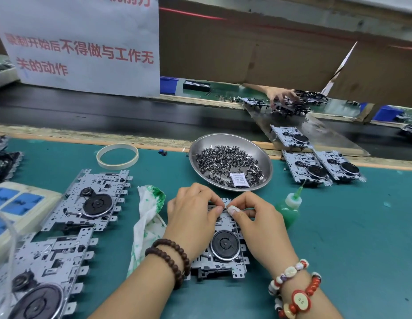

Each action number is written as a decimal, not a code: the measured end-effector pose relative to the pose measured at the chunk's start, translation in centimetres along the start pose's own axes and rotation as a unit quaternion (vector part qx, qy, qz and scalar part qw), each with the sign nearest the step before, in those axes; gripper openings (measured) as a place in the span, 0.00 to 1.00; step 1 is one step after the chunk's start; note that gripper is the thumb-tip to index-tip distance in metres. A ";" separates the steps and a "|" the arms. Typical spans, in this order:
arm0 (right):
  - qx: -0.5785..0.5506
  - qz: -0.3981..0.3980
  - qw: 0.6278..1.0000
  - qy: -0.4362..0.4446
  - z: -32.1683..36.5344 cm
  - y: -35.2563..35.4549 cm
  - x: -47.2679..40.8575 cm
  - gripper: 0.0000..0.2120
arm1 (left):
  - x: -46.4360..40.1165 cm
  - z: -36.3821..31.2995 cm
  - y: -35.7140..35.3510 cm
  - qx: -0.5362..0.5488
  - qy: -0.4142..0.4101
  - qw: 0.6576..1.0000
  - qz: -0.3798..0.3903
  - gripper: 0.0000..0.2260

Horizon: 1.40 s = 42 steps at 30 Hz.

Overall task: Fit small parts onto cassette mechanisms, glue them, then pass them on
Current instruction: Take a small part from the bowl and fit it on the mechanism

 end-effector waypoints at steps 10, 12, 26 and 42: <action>-0.028 0.001 0.999 -0.018 -0.4 -0.3 0.0 0.06 | -0.4 0.0 0.1 -0.020 0.007 1.000 -0.013 0.09; -0.046 0.004 0.999 -0.023 -0.4 -0.4 0.2 0.06 | -0.3 0.0 0.1 -0.021 0.008 1.000 -0.012 0.10; -0.193 0.027 0.978 -0.069 -0.7 -1.3 0.4 0.07 | 0.1 0.4 0.4 -0.001 0.009 1.000 -0.012 0.11; -0.214 0.031 0.970 -0.108 -0.6 -1.5 0.5 0.09 | 0.3 0.2 0.4 -0.023 0.007 1.000 -0.011 0.10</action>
Point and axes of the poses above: each hand's wrist, its own x-axis away from the middle knuckle, its own y-axis out of the back of the hand, z = x × y, the point moved 5 cm from there along -x, towards the middle knuckle, and after that the axes turned 7 degrees about y, right-handed, at the moved point
